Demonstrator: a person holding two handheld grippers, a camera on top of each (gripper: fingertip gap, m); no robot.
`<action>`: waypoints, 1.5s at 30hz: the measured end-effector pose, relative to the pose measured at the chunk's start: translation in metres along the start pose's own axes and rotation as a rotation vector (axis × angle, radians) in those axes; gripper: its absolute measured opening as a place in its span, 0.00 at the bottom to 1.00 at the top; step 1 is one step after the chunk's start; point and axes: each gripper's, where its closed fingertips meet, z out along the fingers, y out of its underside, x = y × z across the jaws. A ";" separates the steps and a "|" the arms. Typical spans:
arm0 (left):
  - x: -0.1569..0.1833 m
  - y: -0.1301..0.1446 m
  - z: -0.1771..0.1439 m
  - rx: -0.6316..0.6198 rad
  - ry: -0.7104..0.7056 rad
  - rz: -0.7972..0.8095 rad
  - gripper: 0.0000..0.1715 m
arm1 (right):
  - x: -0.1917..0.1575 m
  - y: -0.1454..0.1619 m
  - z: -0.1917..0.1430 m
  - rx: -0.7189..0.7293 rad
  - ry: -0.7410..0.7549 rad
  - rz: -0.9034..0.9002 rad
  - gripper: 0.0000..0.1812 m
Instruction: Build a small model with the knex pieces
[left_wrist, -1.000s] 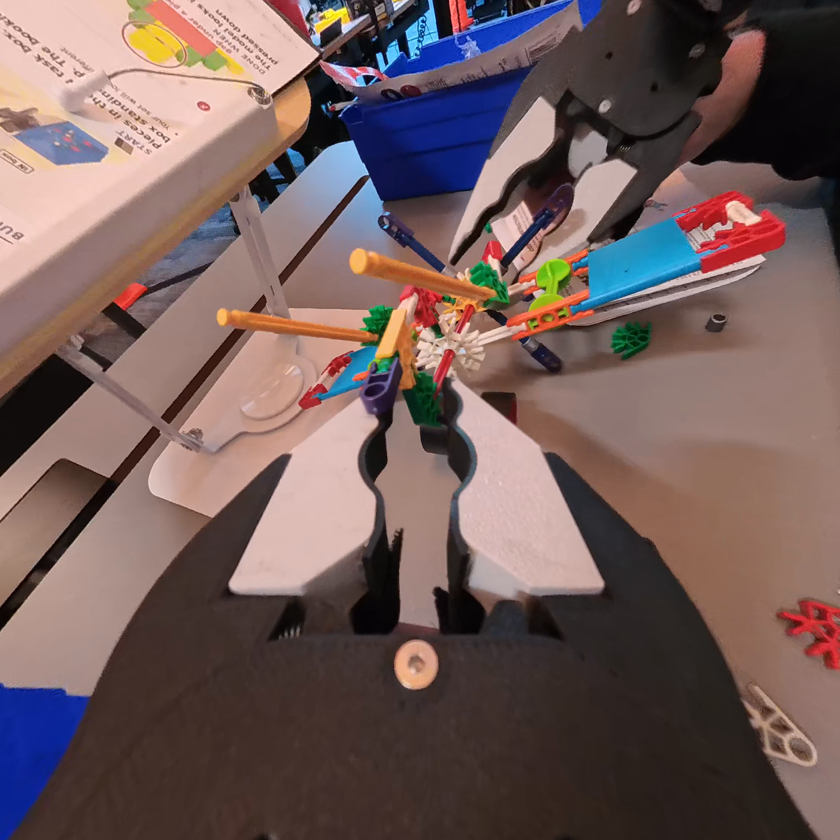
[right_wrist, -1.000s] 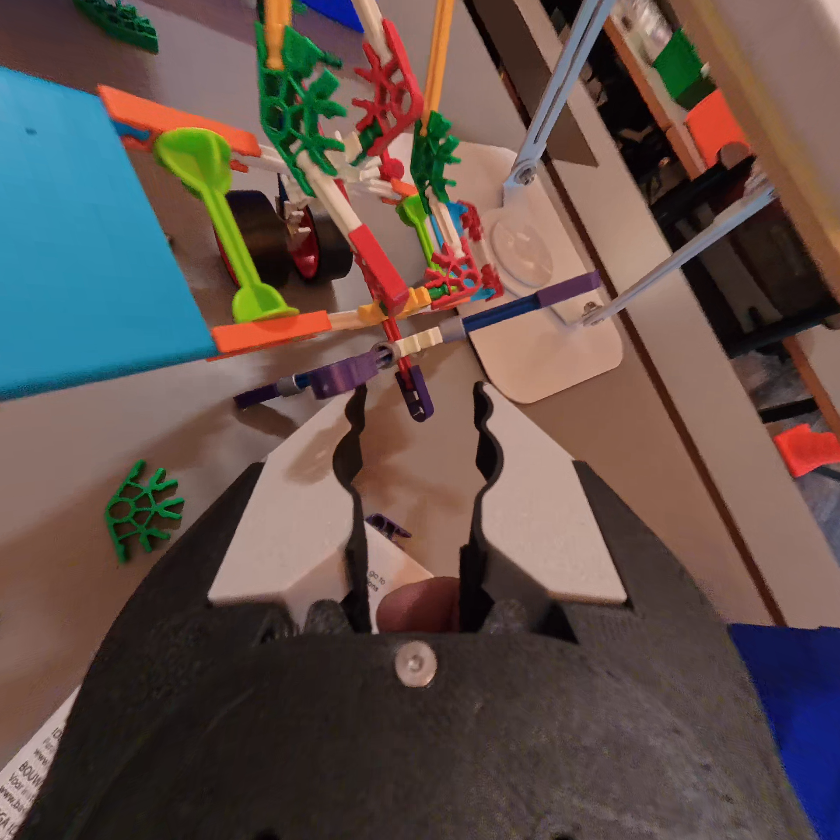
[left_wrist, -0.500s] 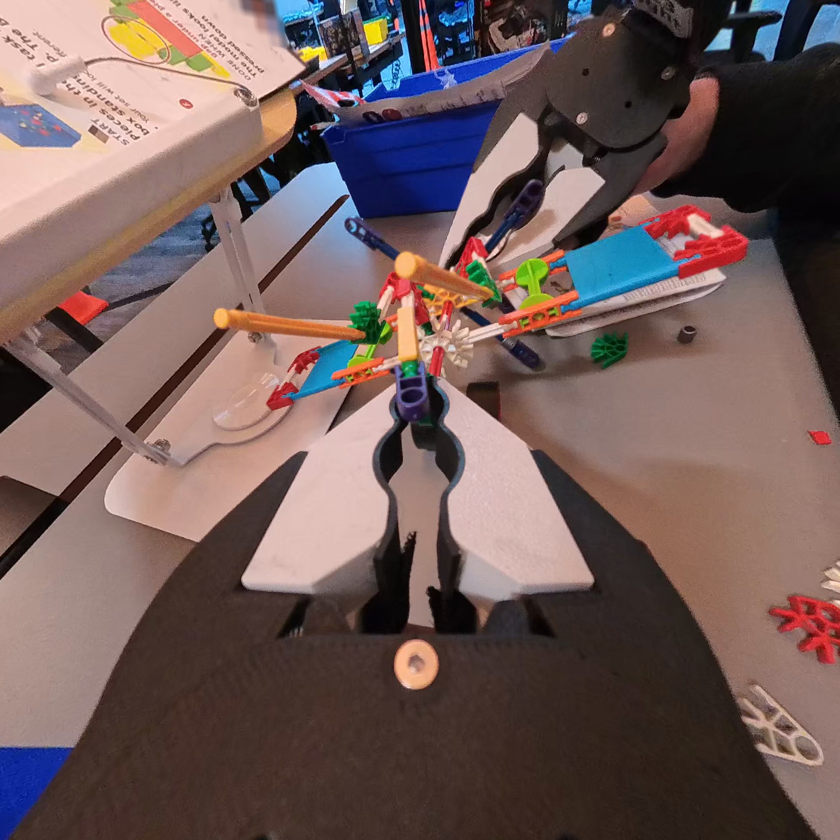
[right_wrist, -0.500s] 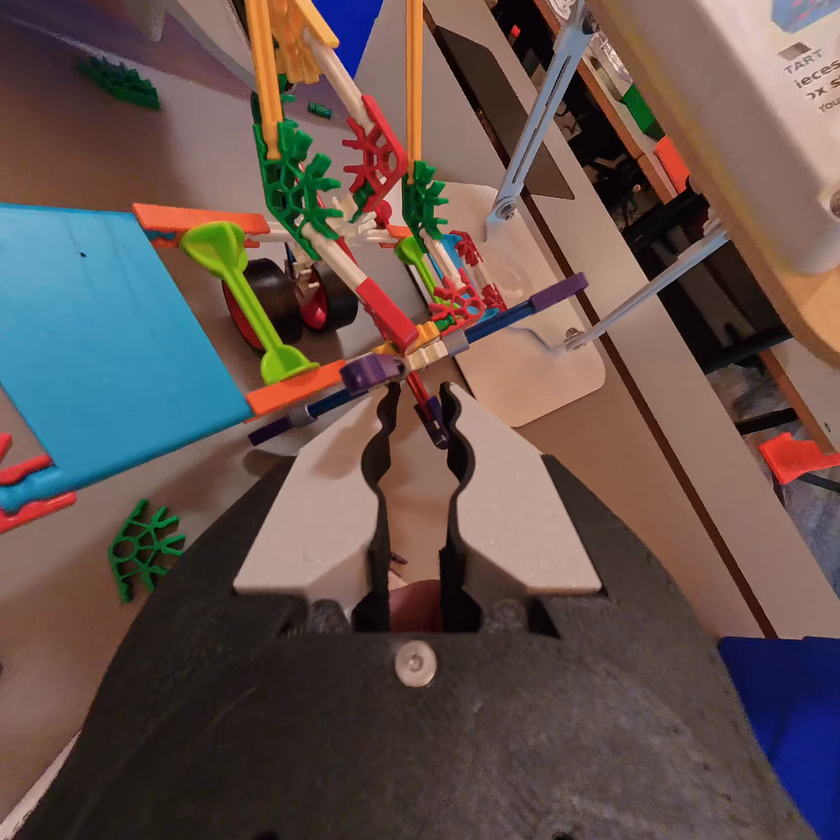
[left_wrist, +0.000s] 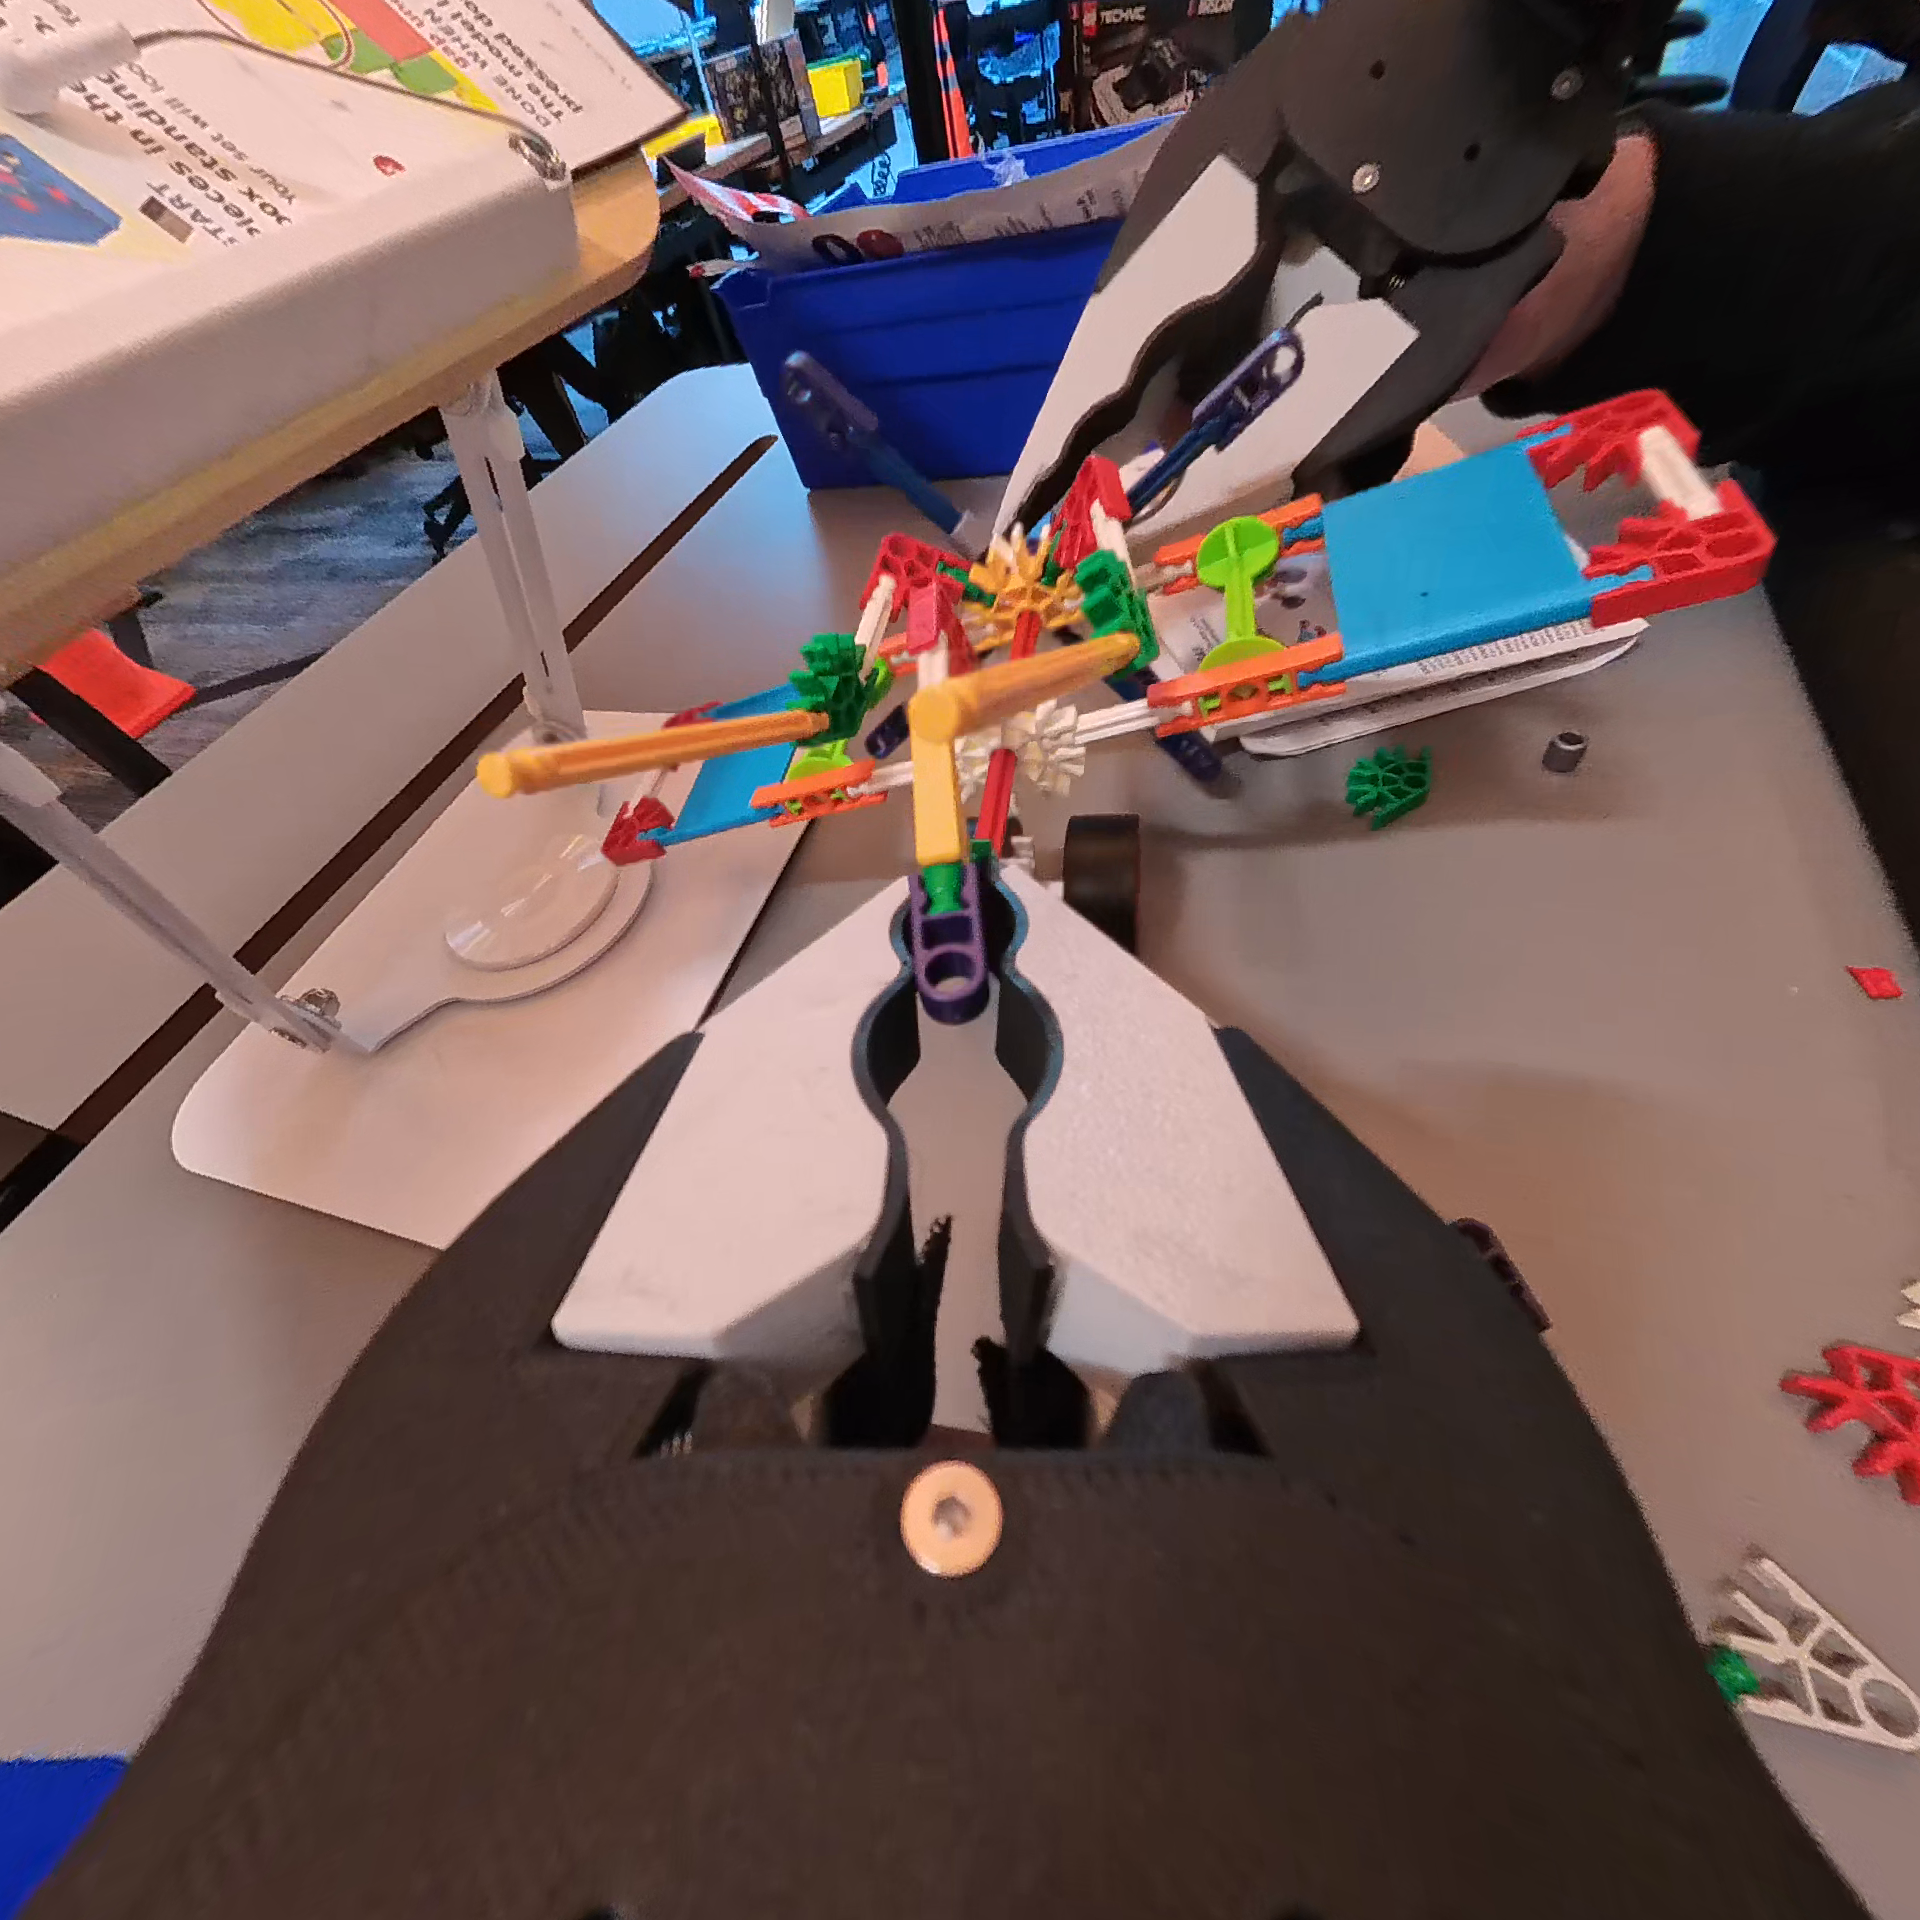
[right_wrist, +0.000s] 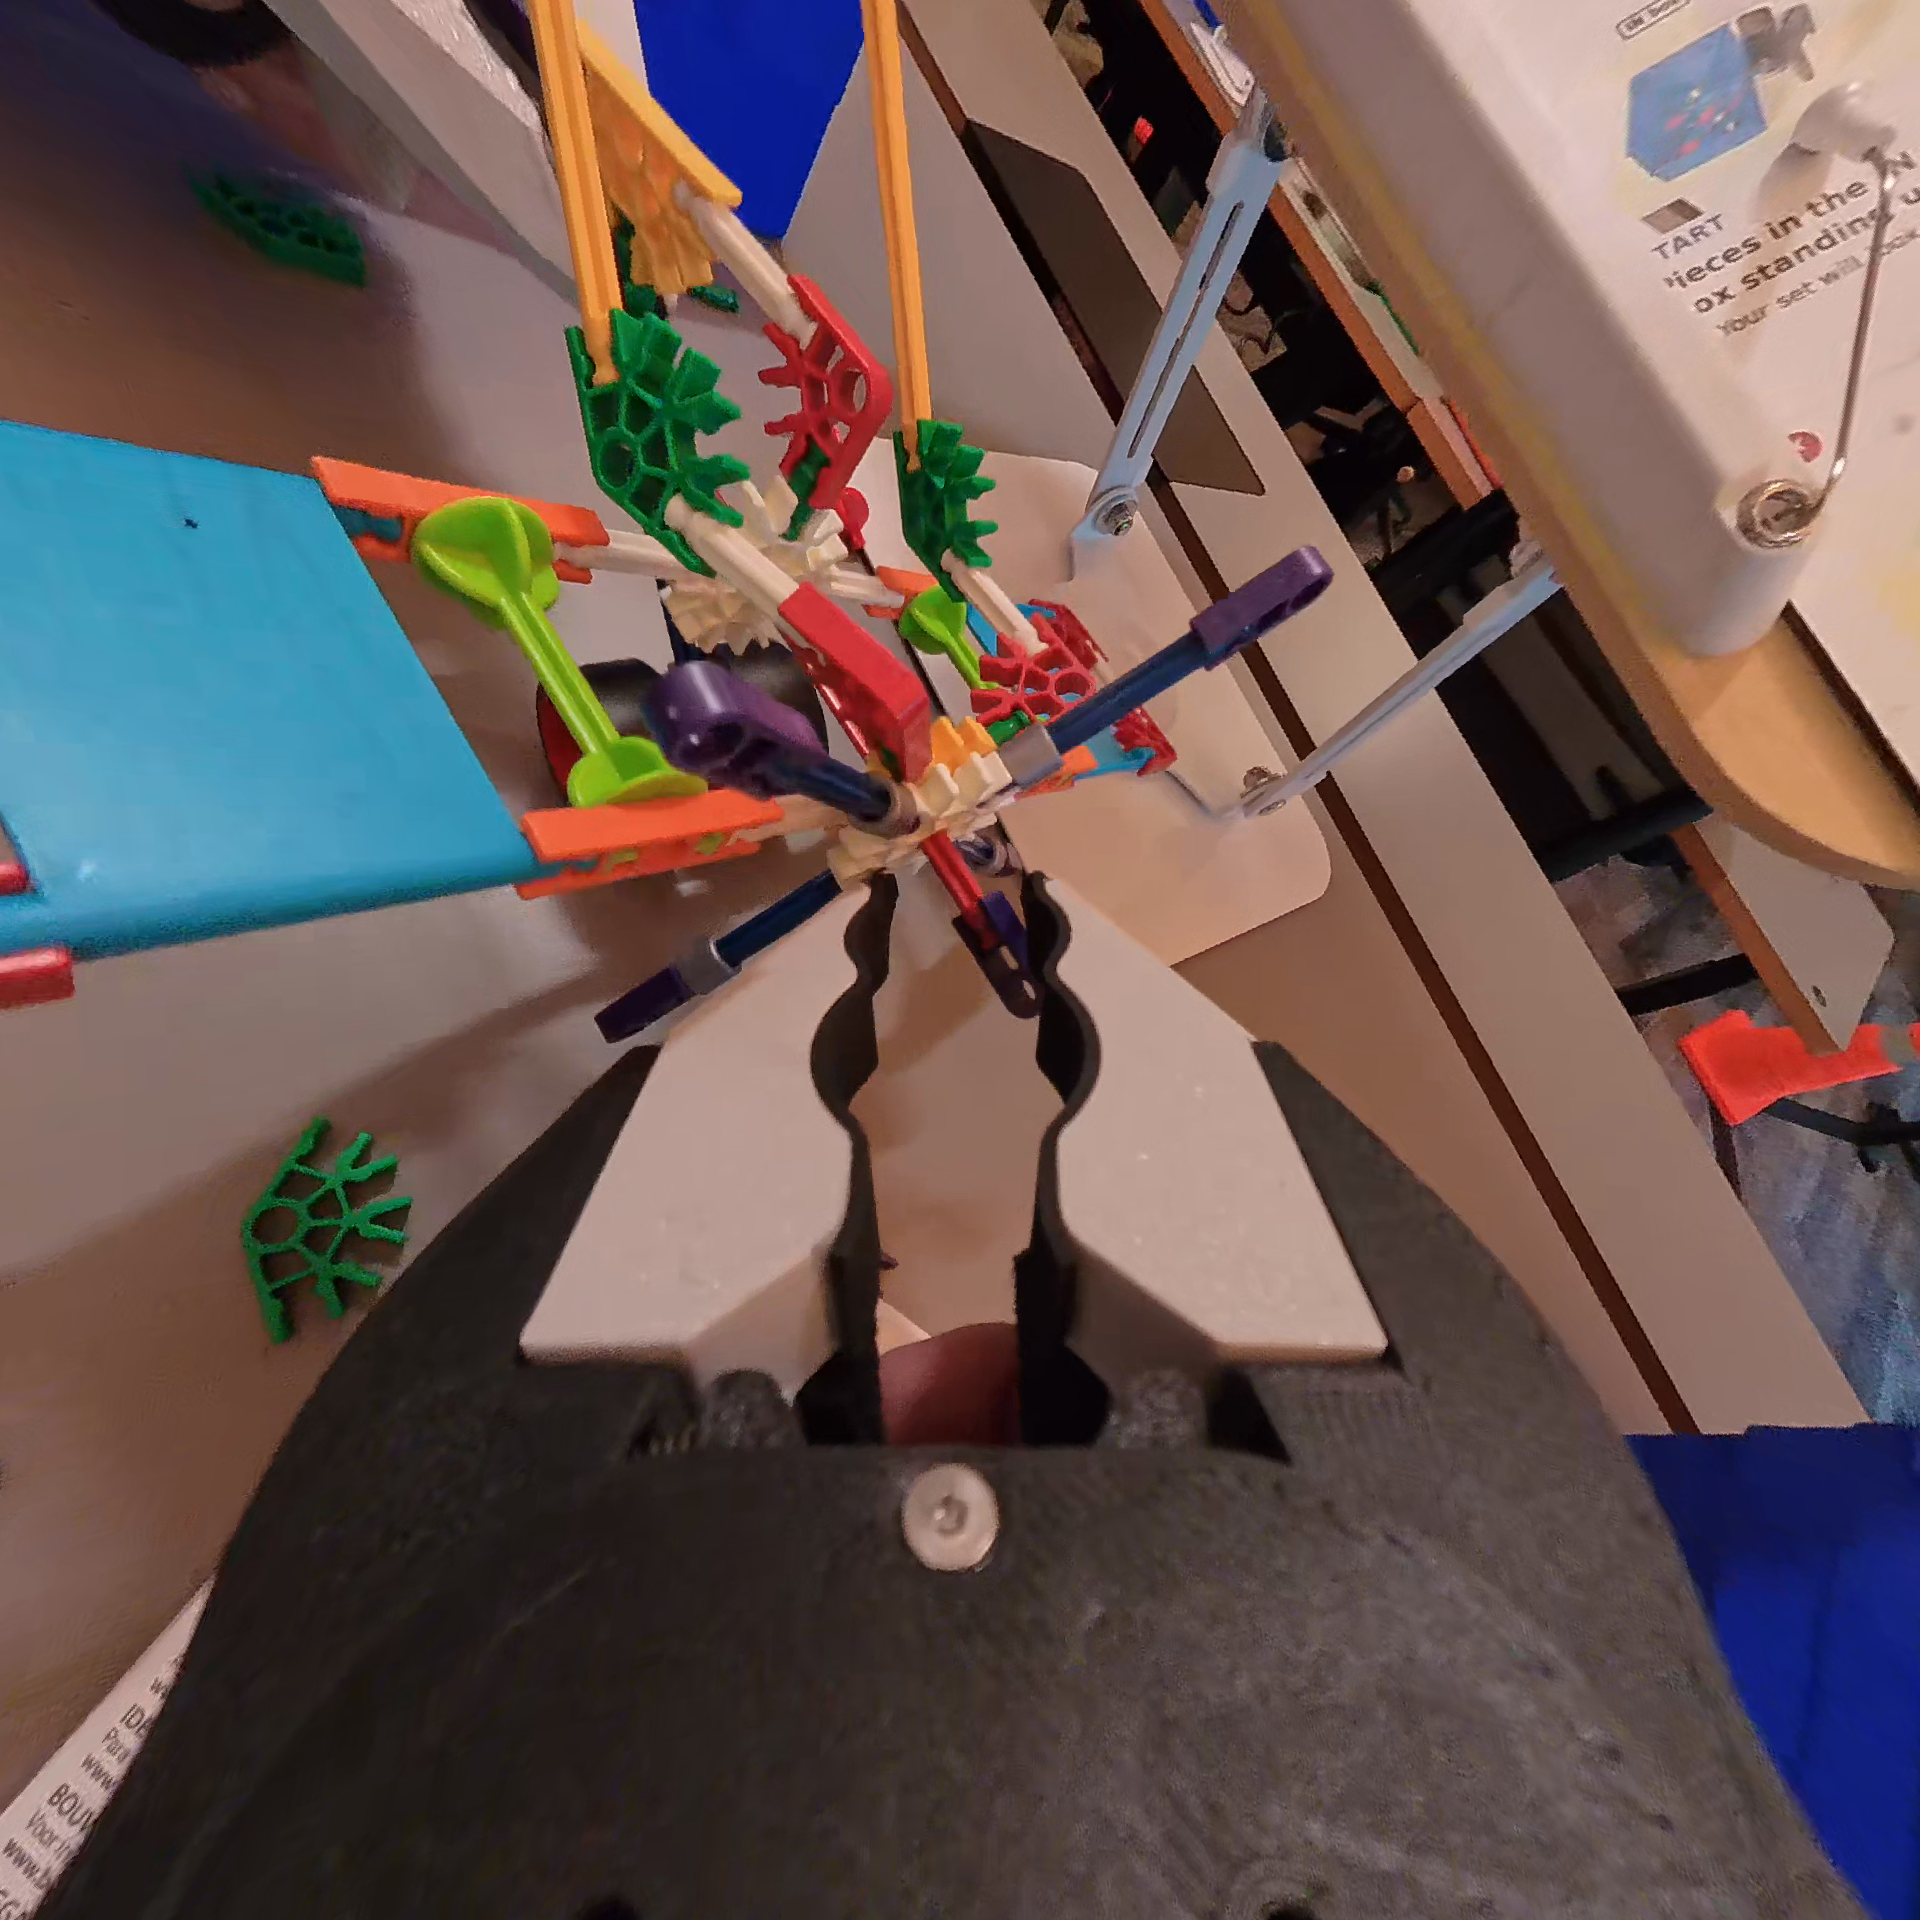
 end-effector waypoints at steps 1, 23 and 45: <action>0.000 0.002 0.001 -0.004 0.000 -0.002 0.03 | 0.001 0.000 0.000 -0.001 0.004 -0.003 0.13; -0.066 0.021 -0.009 0.012 -0.186 -0.250 0.20 | -0.037 -0.032 0.012 0.046 -0.039 -0.099 0.12; -0.090 0.018 -0.028 0.047 -0.315 -0.313 0.14 | -0.035 -0.027 0.037 -0.018 0.054 -0.047 0.11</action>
